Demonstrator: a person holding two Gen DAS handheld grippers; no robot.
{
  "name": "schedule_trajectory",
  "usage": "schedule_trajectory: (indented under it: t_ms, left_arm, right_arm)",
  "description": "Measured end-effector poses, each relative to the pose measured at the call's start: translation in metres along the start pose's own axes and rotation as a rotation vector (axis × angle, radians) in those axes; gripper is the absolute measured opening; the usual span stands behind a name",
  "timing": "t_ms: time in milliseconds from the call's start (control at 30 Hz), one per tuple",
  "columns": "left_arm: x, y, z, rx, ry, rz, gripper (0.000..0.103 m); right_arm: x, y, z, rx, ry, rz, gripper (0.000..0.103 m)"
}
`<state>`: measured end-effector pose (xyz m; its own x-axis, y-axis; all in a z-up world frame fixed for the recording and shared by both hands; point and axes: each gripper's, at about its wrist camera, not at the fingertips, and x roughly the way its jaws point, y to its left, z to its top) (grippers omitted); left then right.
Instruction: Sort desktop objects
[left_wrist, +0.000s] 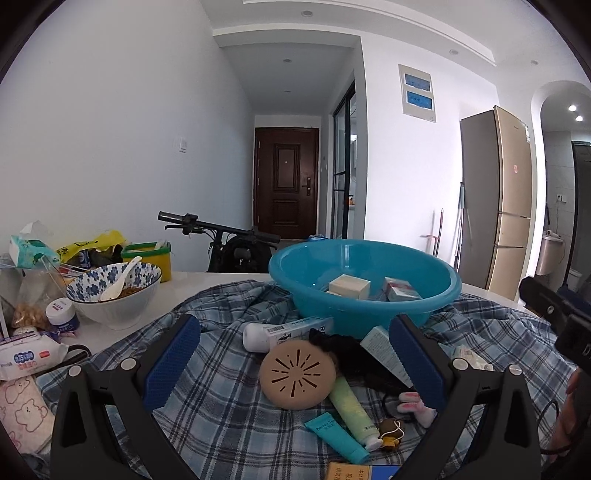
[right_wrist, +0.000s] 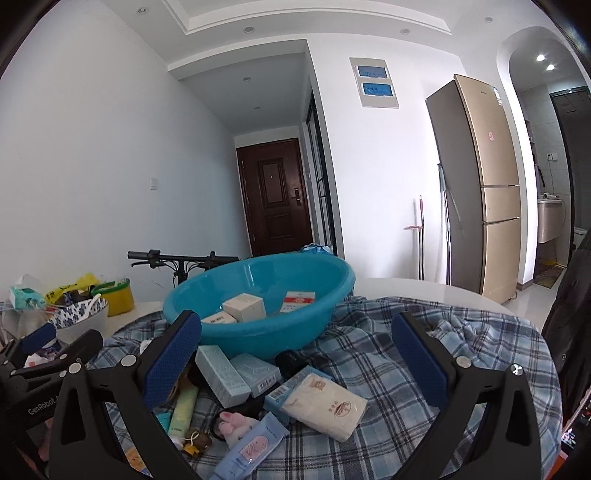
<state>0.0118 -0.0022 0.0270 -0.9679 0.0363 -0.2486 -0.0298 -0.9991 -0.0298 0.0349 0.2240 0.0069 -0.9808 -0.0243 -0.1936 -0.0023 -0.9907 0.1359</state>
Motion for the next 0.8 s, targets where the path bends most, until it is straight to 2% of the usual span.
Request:
schedule_trajectory:
  t_ms: [167, 333, 500, 633, 733, 800]
  left_arm:
    - [-0.001, 0.002, -0.008, -0.015, -0.023, -0.016, 0.103]
    - [0.005, 0.004, -0.016, -0.042, -0.013, 0.010, 0.103]
    - [0.005, -0.003, -0.019, -0.002, -0.027, 0.020, 0.103]
    - [0.016, -0.005, -0.022, 0.007, 0.039, 0.015, 0.103]
    - [0.017, -0.003, -0.022, -0.002, 0.040, 0.012, 0.103]
    - [0.017, -0.007, -0.022, 0.015, 0.041, 0.008, 0.103]
  right_arm:
    - [0.006, 0.007, -0.013, -0.039, 0.021, 0.000, 0.103]
    - [0.007, 0.015, -0.022, -0.105, 0.014, -0.015, 0.103]
    - [0.010, 0.017, -0.021, -0.115, 0.026, -0.007, 0.103]
    - [0.016, 0.019, -0.024, -0.125, 0.057, -0.011, 0.103]
    - [0.025, 0.019, -0.026, -0.126, 0.107, -0.006, 0.103]
    - [0.025, 0.019, -0.026, -0.123, 0.107, -0.010, 0.103]
